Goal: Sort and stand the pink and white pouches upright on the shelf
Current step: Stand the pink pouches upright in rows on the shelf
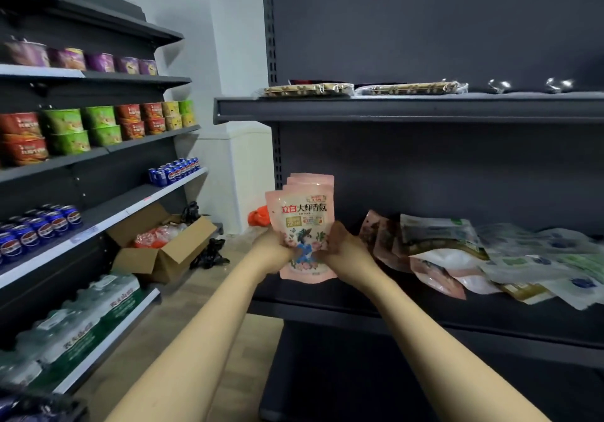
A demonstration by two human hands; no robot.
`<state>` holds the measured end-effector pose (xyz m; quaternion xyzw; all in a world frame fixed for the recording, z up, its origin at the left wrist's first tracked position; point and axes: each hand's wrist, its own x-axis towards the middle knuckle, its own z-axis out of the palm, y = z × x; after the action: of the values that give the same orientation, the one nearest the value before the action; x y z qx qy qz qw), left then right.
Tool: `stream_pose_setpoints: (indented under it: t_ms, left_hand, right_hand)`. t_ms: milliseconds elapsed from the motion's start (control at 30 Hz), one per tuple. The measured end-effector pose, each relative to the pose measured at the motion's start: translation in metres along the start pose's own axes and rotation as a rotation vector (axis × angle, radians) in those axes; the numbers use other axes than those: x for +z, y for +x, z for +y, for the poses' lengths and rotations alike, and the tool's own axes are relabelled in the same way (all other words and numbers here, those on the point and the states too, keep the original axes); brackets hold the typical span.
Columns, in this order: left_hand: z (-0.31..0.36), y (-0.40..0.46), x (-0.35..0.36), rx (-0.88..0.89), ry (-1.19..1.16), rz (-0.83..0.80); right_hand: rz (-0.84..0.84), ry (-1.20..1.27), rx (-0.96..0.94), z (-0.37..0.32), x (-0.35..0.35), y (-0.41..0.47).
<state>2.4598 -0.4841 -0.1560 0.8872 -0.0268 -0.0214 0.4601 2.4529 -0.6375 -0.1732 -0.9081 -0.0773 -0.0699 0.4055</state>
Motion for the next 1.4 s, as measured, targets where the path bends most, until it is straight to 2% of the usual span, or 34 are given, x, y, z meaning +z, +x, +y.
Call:
stream_pose_setpoints:
  t_ms: [133,233,500,733,867,1167,1267,1400]
  left_hand:
    - [-0.027,0.008,0.003,-0.003,-0.031,0.04]
    - [-0.03,0.009,0.005,0.025,0.033,0.076]
    - [-0.035,0.014,0.004,0.101,0.04,0.0]
    - [-0.036,0.01,0.002,0.127,-0.008,0.002]
    - [-0.042,0.011,0.003,0.059,-0.011,0.041]
    - [-0.044,0.011,-0.003,0.119,0.01,-0.008]
    - [-0.047,0.011,-0.007,0.123,0.036,-0.033]
    - [-0.044,0.017,-0.021,0.107,0.05,0.062]
  right_hand:
    - [0.041,-0.096,0.069,-0.001,0.024,0.001]
    - [0.082,-0.132,0.139,0.001,0.031,0.005]
    - [0.102,0.06,0.221,0.009,0.046,0.005]
    - [0.146,0.071,0.252,0.006,0.053,0.002]
    - [0.171,0.054,0.273,0.005,0.056,0.003]
    - [0.154,0.032,0.308,-0.001,0.055,0.0]
    - [0.103,0.006,0.333,-0.005,0.054,-0.001]
    - [0.021,-0.085,0.329,-0.005,0.038,-0.007]
